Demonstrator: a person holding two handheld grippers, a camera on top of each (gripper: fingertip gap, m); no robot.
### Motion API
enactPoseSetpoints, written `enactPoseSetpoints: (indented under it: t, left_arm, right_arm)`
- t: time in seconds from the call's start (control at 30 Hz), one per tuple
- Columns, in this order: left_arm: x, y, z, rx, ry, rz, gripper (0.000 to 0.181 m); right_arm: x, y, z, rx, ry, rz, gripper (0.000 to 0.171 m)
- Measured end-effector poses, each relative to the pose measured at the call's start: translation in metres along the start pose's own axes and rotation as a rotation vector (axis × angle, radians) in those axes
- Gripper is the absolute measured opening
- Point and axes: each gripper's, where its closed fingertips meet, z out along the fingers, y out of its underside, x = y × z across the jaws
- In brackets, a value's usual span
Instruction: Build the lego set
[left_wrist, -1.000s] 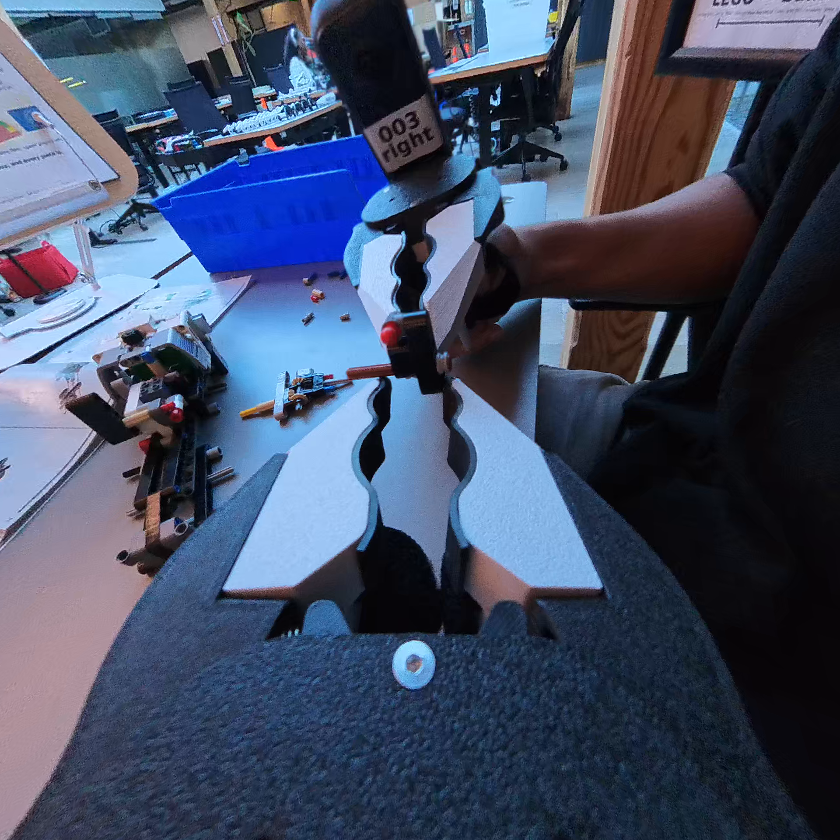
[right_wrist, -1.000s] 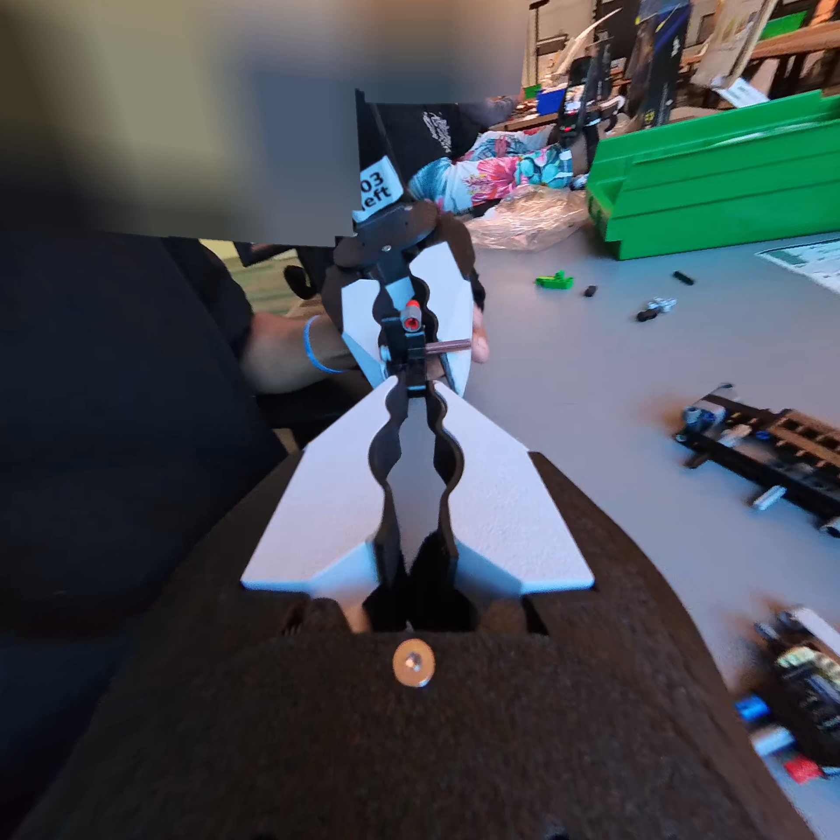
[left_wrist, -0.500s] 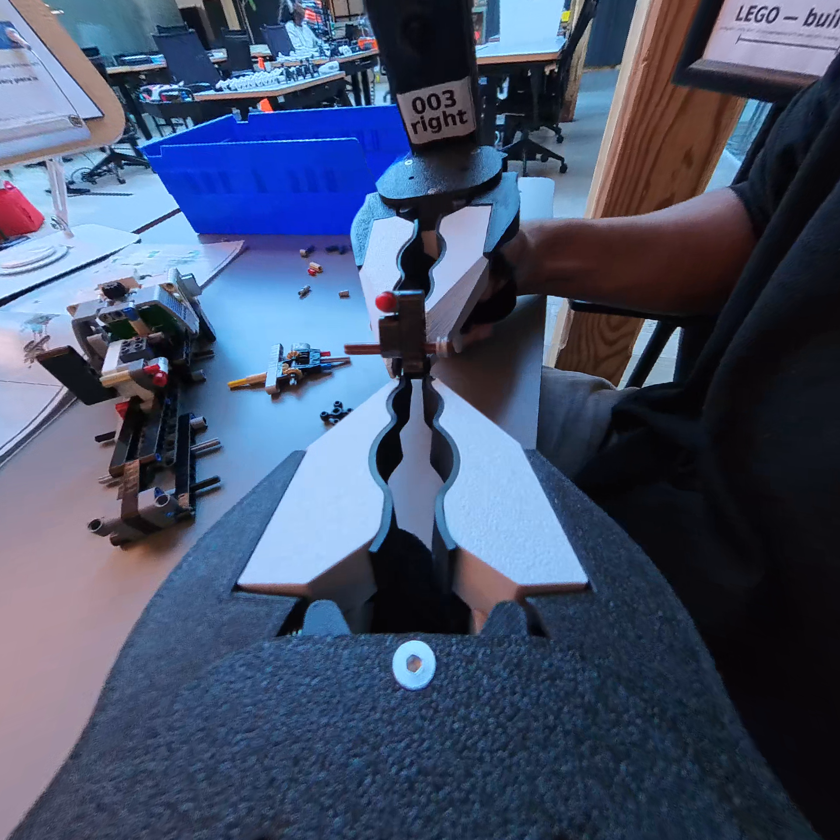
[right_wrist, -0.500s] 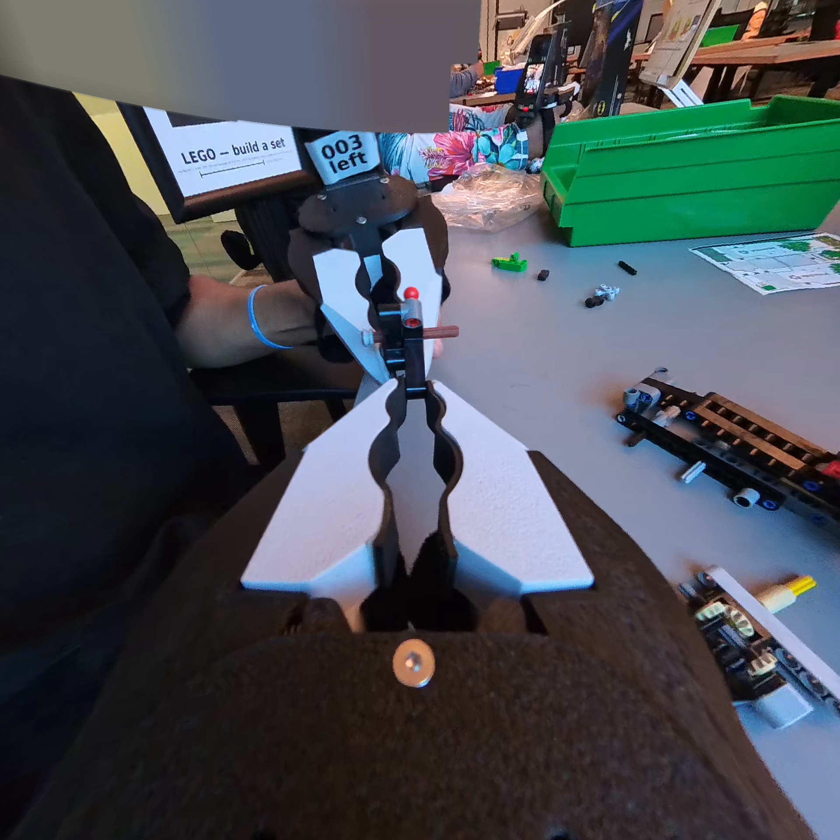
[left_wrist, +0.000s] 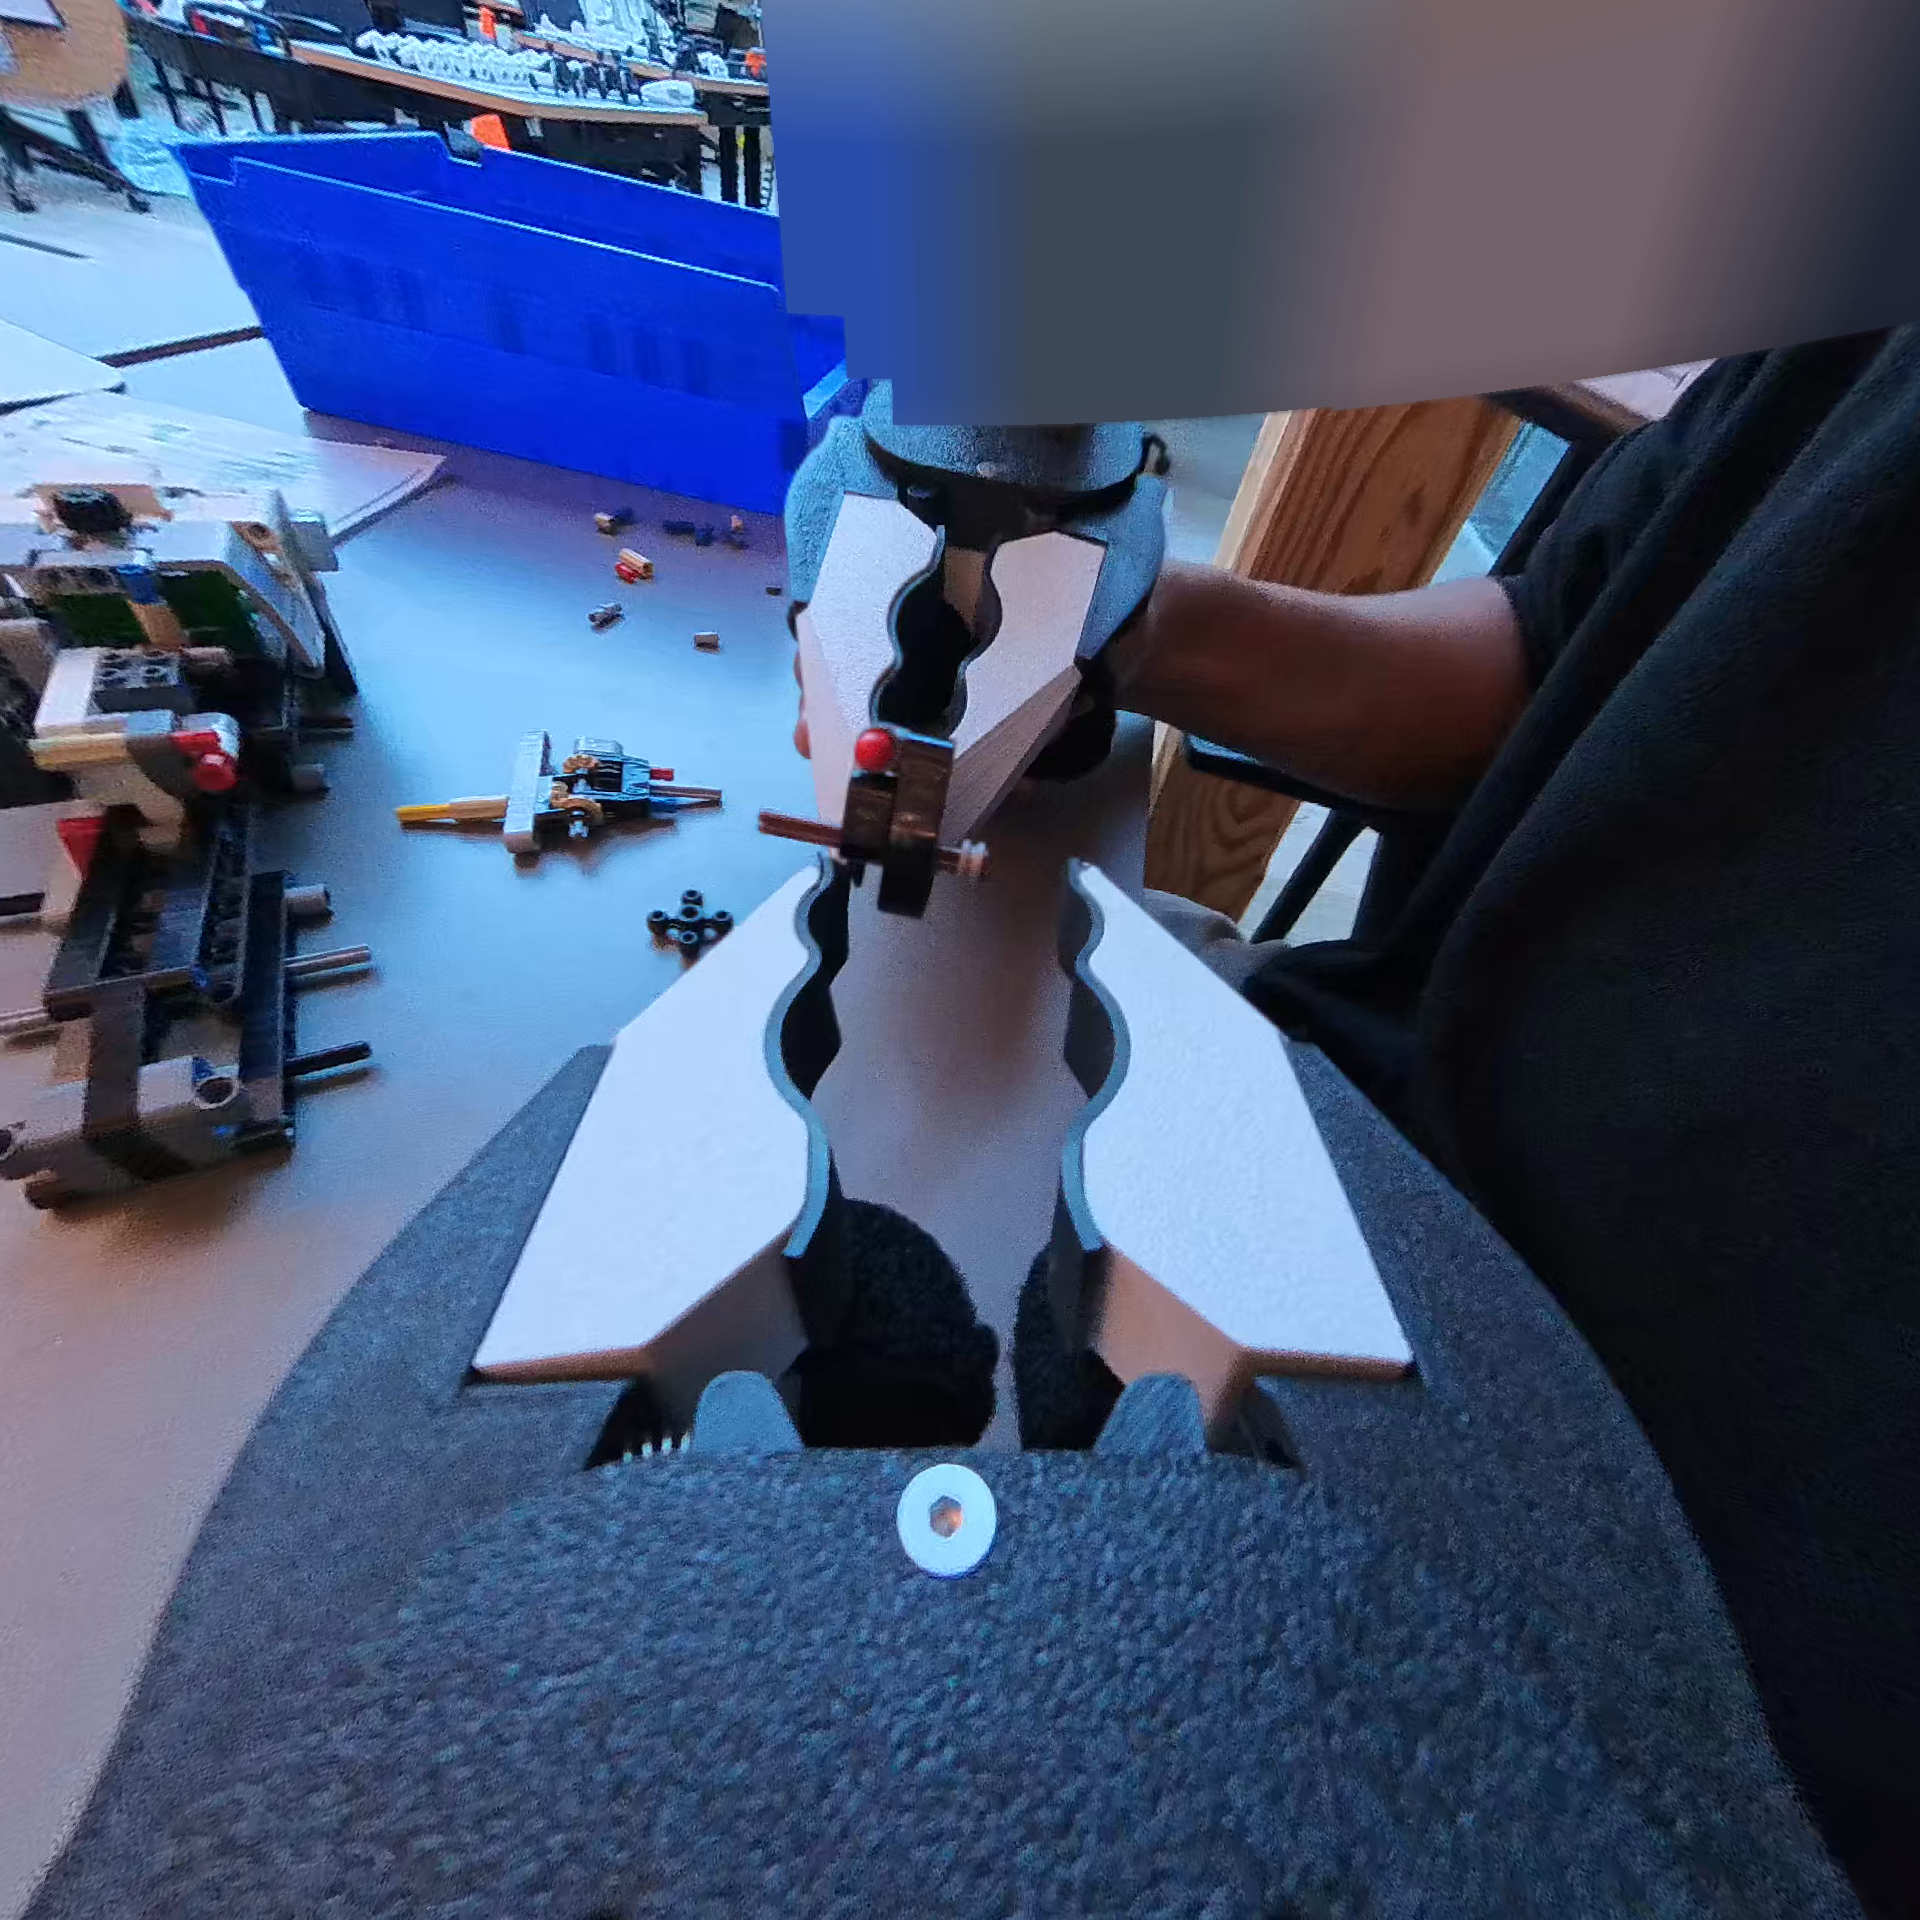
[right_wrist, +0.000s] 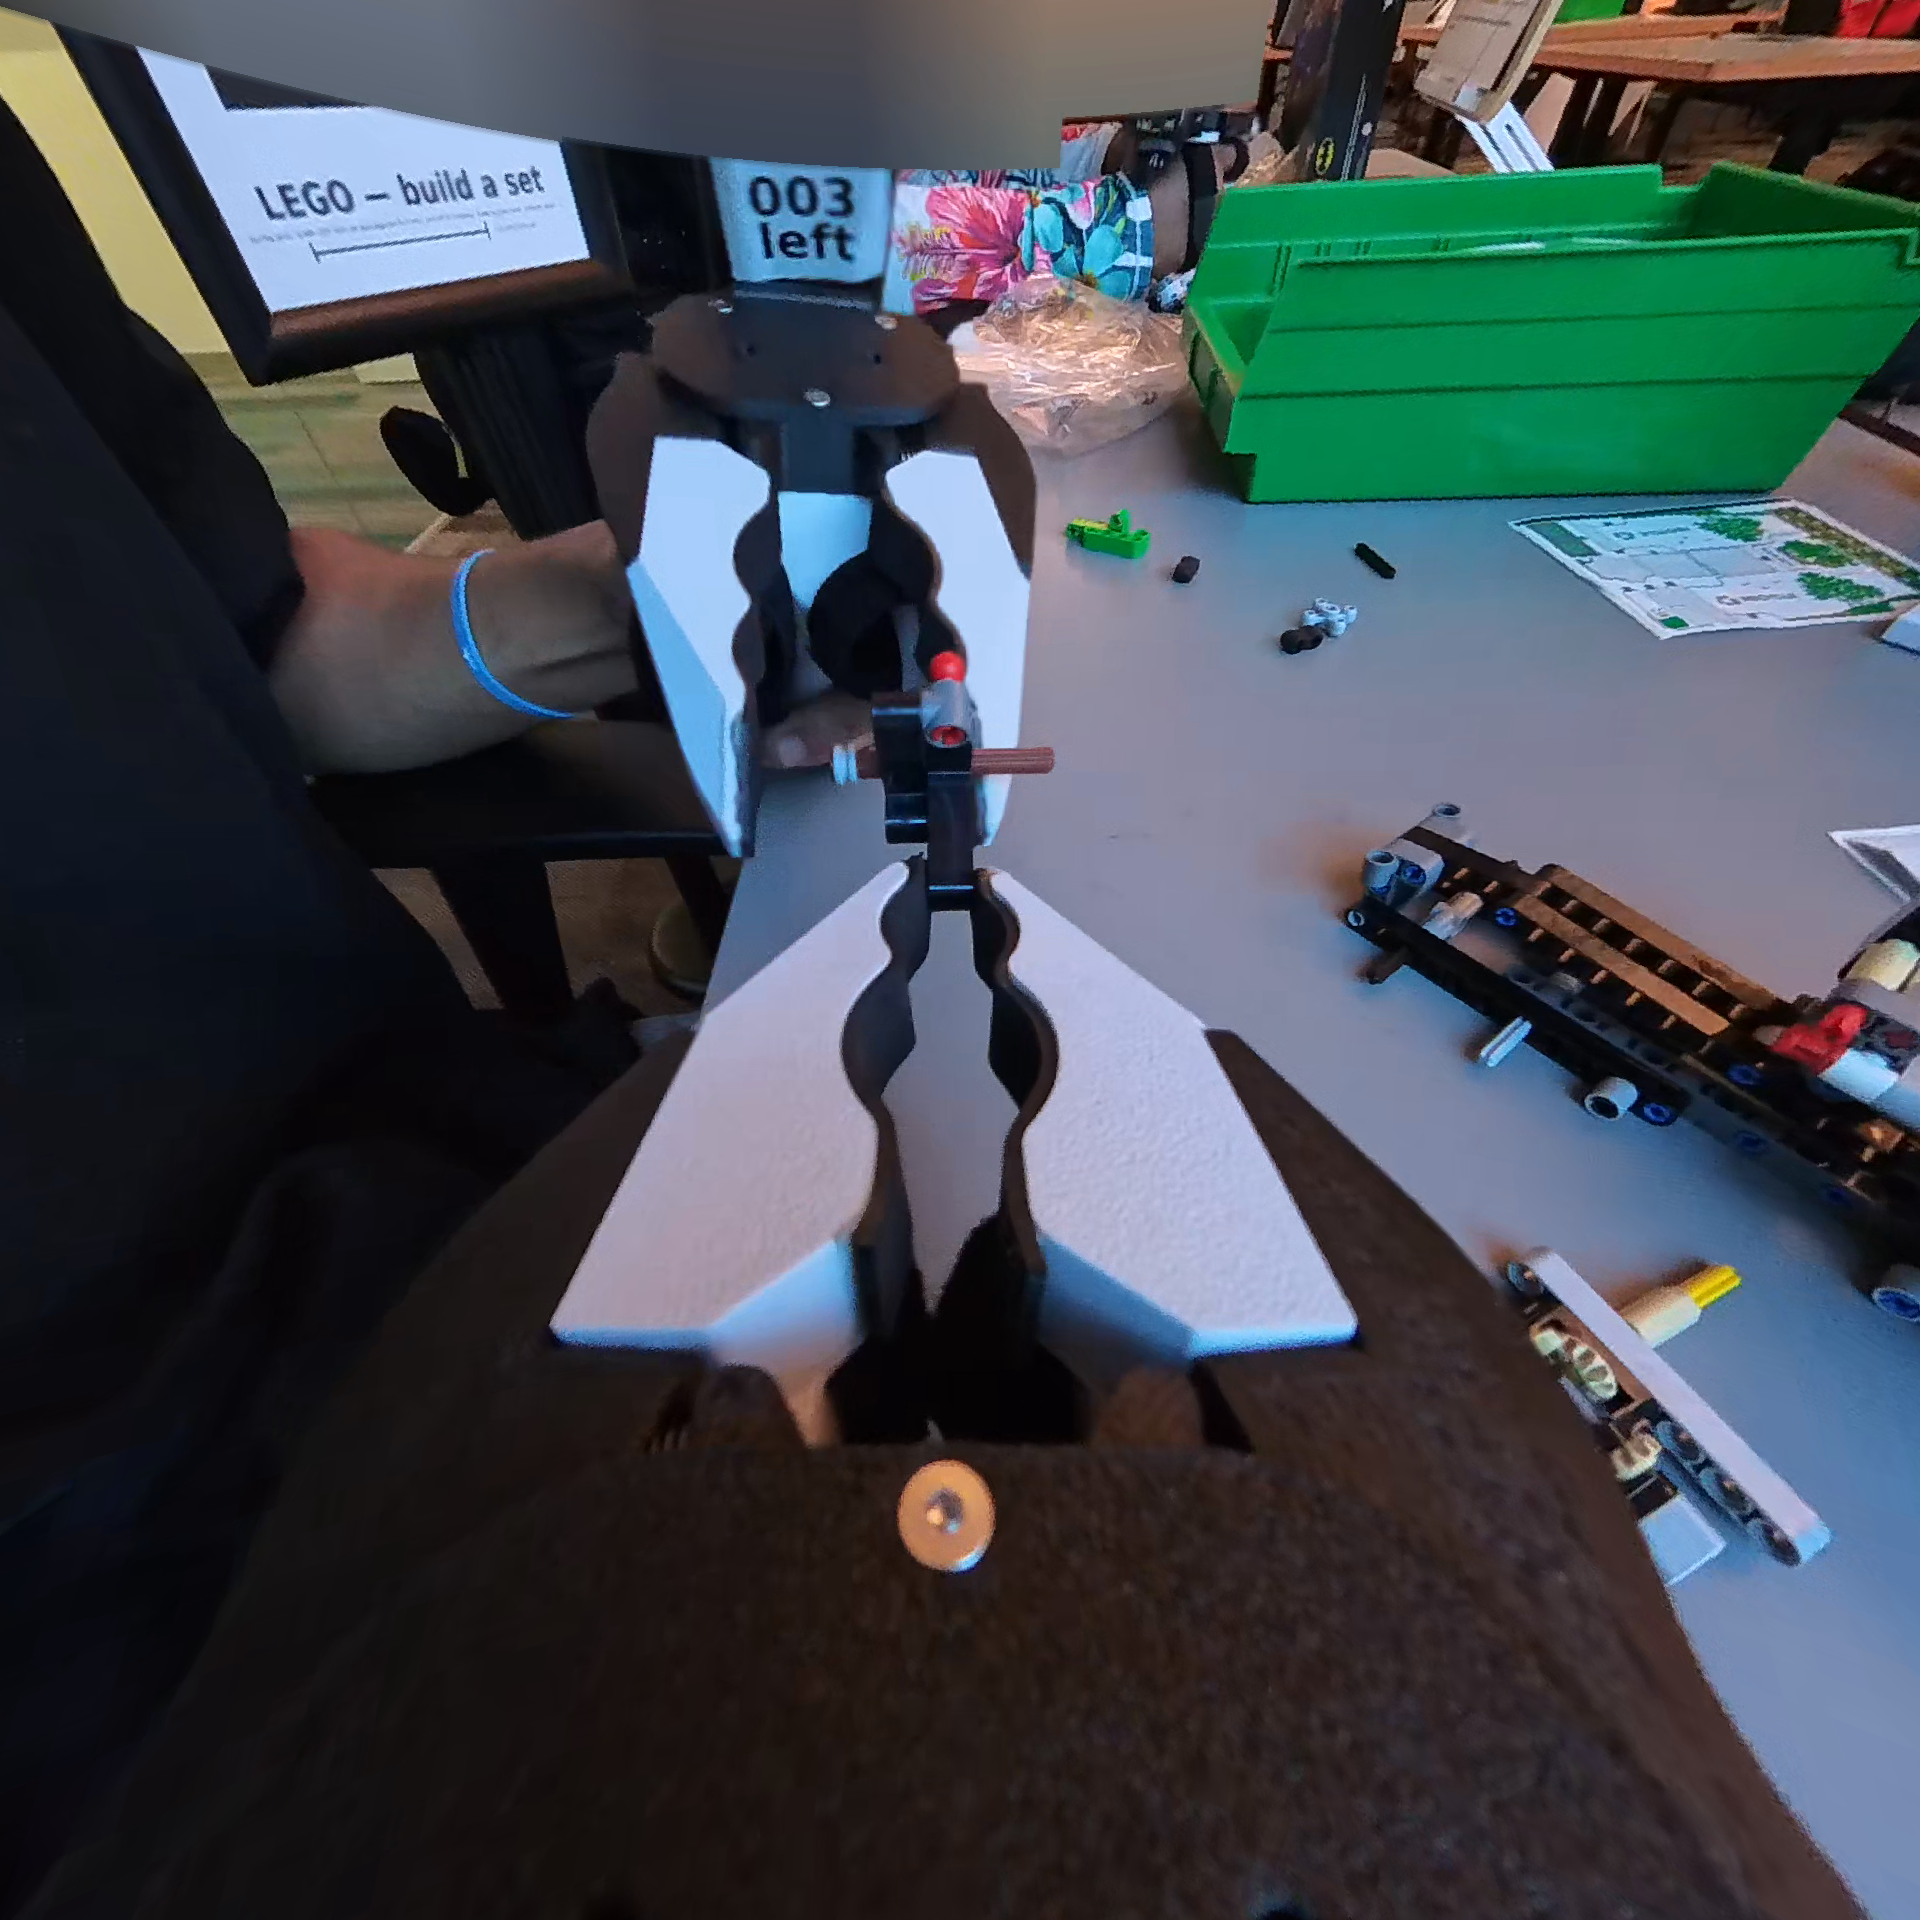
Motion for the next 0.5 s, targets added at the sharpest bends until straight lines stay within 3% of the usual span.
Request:
enactPoseSetpoints:
  t: [0.13,0.5]
  left_arm:
    - [-0.0017,0.0006,0.0009,-0.004,-0.004,-0.019,0.025]
    - [-0.0041,0.0049,0.0001,-0.027,-0.082,0.065,0.017]
  right_arm:
    - [-0.0060,0.0003,0.0019,0.000,-0.027,-0.013,0.007]
    - [-0.0068,0.0052,0.0059,-0.058,-0.024,-0.032,0.007]
